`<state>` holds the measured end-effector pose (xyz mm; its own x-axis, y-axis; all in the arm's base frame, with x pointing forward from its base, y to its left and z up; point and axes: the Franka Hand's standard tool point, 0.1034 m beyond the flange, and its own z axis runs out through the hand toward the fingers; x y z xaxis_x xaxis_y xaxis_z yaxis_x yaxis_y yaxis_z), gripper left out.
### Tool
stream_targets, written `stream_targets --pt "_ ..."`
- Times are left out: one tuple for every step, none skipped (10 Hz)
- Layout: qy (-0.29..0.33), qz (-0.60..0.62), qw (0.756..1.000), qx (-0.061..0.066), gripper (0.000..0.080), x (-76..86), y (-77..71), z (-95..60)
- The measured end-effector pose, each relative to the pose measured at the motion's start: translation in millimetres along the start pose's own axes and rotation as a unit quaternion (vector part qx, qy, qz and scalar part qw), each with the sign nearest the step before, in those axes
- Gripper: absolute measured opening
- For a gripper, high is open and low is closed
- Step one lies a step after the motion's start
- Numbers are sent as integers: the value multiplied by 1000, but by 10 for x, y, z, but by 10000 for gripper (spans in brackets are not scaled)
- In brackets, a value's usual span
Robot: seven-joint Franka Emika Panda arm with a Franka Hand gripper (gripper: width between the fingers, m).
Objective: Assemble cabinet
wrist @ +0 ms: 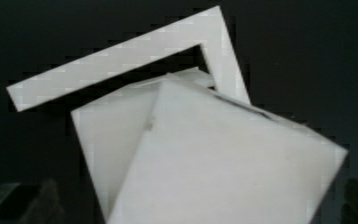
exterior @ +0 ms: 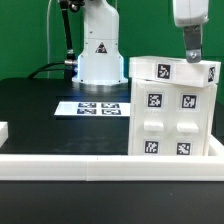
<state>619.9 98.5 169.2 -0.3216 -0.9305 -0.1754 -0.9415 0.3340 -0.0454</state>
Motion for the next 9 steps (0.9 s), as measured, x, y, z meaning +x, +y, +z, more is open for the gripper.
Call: stream_targets --pt "-16 0 1000 4 797 -40 -26 -90" --pt "-25 7 1000 10 797 -62 -54 -118" --pt "-24 -16 1000 10 797 -60 -51 -103" --pt "-24 -23 999 9 797 -60 -47 -94" --pt "-20 -72 997 7 797 -53 -41 -92" --pt "-15 -144 989 -4 797 -57 -22 -91" --pt "-10 -236 972 -12 797 -75 -39 -110" --pt "-10 -306 952 -18 797 -94 -51 -123" --pt "-9 -387 922 -20 797 -94 -75 -132"
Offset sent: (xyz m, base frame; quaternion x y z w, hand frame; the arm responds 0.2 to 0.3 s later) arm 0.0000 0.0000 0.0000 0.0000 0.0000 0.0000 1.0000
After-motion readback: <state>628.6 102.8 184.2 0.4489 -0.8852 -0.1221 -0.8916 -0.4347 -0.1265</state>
